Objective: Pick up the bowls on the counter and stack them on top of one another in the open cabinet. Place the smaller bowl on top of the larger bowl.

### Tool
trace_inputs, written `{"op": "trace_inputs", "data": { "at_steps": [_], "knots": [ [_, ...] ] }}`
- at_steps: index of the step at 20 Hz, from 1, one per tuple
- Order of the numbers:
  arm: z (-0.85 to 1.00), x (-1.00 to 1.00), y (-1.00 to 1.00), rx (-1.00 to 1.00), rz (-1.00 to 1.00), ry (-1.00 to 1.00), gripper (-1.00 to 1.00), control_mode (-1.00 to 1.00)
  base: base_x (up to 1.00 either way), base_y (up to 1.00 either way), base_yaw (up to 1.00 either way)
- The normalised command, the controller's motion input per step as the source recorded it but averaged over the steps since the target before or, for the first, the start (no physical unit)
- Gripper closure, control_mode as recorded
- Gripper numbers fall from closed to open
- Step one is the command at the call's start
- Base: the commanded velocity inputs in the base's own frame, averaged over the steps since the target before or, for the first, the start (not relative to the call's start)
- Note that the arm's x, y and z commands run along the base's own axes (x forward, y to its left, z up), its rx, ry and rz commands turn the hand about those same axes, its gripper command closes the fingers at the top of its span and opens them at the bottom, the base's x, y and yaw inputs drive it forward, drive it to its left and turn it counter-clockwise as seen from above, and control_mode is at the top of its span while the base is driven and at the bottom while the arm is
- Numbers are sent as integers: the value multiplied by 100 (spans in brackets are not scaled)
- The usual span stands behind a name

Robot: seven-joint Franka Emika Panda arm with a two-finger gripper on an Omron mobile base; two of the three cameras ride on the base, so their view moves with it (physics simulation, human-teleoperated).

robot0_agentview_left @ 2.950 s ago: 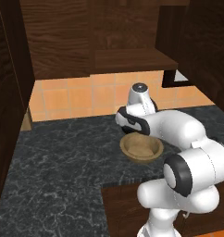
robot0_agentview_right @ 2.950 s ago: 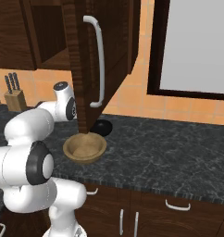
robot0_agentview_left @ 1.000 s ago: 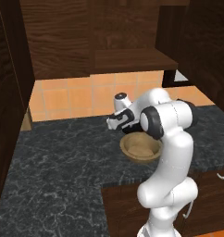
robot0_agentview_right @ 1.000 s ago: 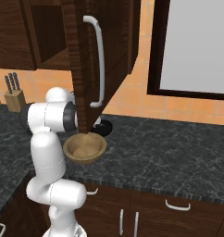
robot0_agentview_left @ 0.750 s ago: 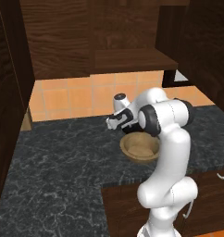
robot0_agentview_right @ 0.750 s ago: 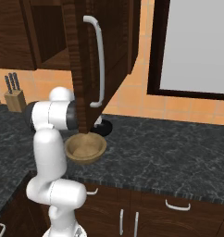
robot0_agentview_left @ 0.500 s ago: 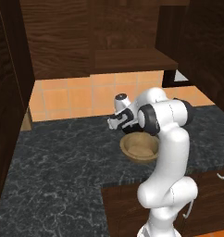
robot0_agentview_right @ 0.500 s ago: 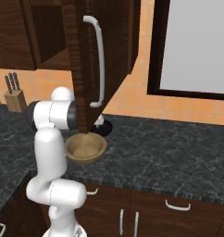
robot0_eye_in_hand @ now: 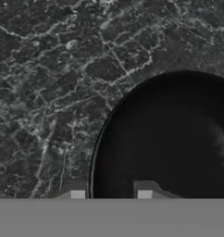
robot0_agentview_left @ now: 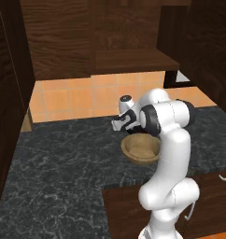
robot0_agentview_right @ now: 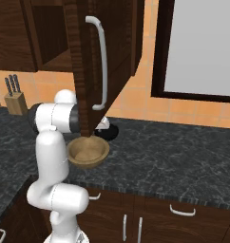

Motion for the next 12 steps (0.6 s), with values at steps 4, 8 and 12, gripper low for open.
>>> {"op": "trace_inputs", "data": {
  "at_steps": [4,8,12],
  "knots": [
    [22,0,2,0,0,-4,100,-100,0,0,0],
    [85,-3,34,-10,0,-21,100,-100,0,0,0],
    [86,-46,48,-20,0,-28,100,-100,0,0,0]
  ]
}}
